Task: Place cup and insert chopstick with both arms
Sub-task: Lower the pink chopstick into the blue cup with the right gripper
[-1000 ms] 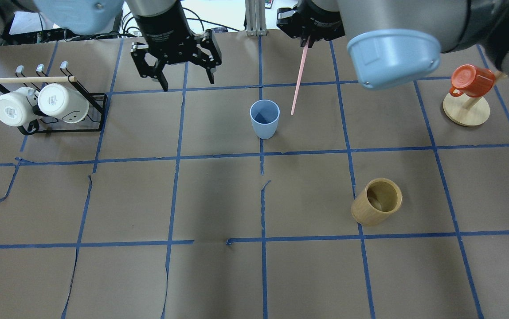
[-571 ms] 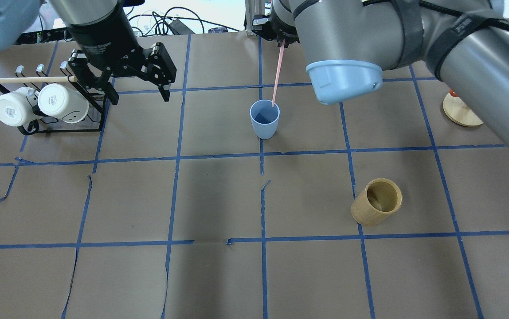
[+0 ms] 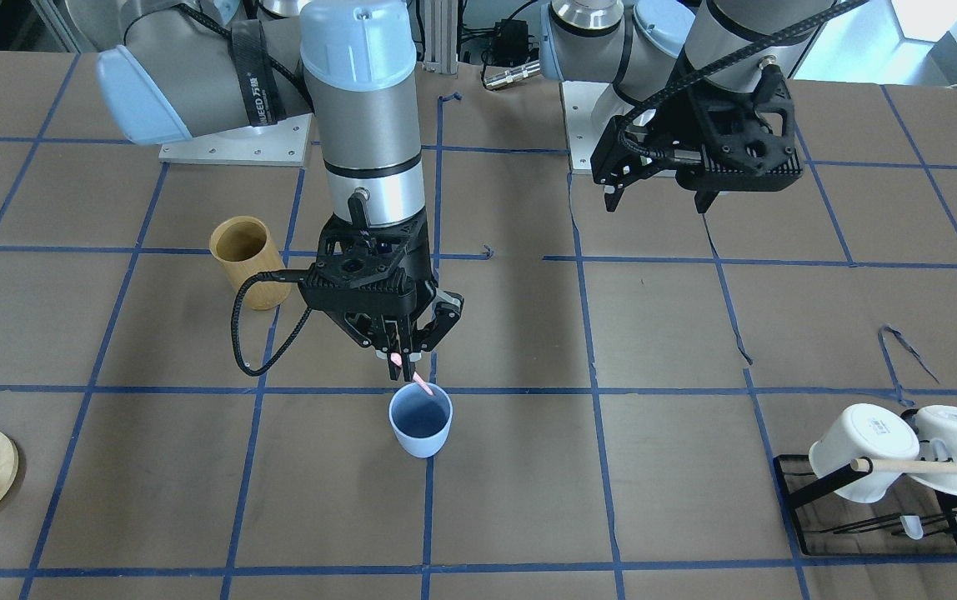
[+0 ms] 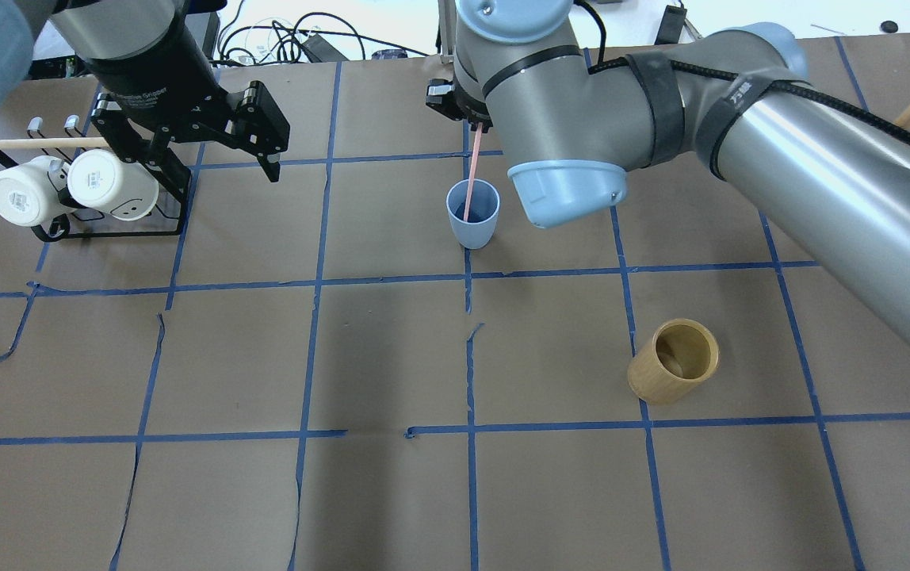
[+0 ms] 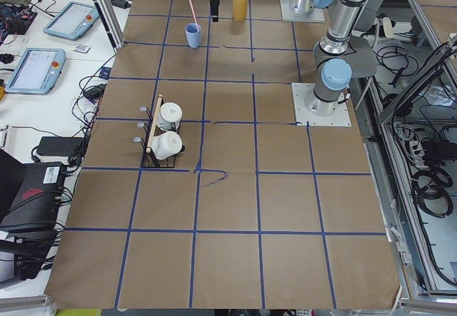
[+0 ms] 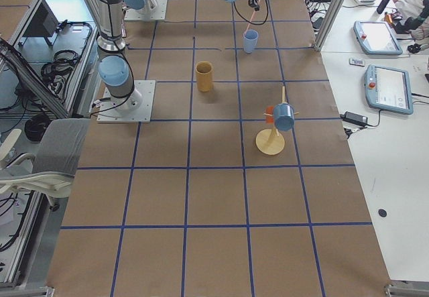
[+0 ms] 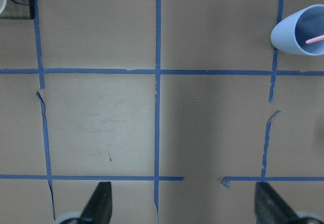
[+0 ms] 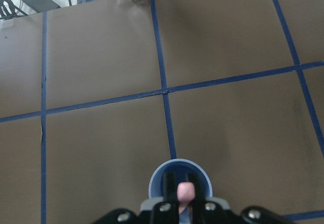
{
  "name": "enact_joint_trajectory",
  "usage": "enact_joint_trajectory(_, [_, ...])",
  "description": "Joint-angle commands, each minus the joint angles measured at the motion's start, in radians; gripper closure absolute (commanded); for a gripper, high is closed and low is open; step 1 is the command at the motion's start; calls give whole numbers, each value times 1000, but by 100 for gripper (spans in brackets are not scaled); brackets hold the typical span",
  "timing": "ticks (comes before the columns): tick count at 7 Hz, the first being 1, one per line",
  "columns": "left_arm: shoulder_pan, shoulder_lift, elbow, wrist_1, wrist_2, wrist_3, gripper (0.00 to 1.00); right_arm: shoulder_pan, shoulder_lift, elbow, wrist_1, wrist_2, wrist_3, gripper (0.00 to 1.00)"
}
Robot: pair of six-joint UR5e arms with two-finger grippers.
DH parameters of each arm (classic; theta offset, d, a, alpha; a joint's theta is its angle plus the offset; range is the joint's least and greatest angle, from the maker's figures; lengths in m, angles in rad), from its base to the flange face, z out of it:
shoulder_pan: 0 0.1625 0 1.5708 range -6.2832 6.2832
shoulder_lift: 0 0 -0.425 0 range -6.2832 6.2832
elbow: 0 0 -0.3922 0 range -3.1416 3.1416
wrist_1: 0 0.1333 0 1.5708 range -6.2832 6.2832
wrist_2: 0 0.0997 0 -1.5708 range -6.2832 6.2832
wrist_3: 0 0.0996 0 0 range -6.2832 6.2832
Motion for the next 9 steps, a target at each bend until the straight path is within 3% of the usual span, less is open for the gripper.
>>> enact_joint_trajectory(1, [6,-1,0,5,0,0,0,2,11,58,-53,-2,3,100])
enact_joint_trajectory(5, [6,-2,0,16,-1,0,0,-1,48,3,-78,-43,0,100])
enact_joint_trajectory(9, [6,-2,-2,16,0,0,0,-3,55,38,-101,-60,3,100])
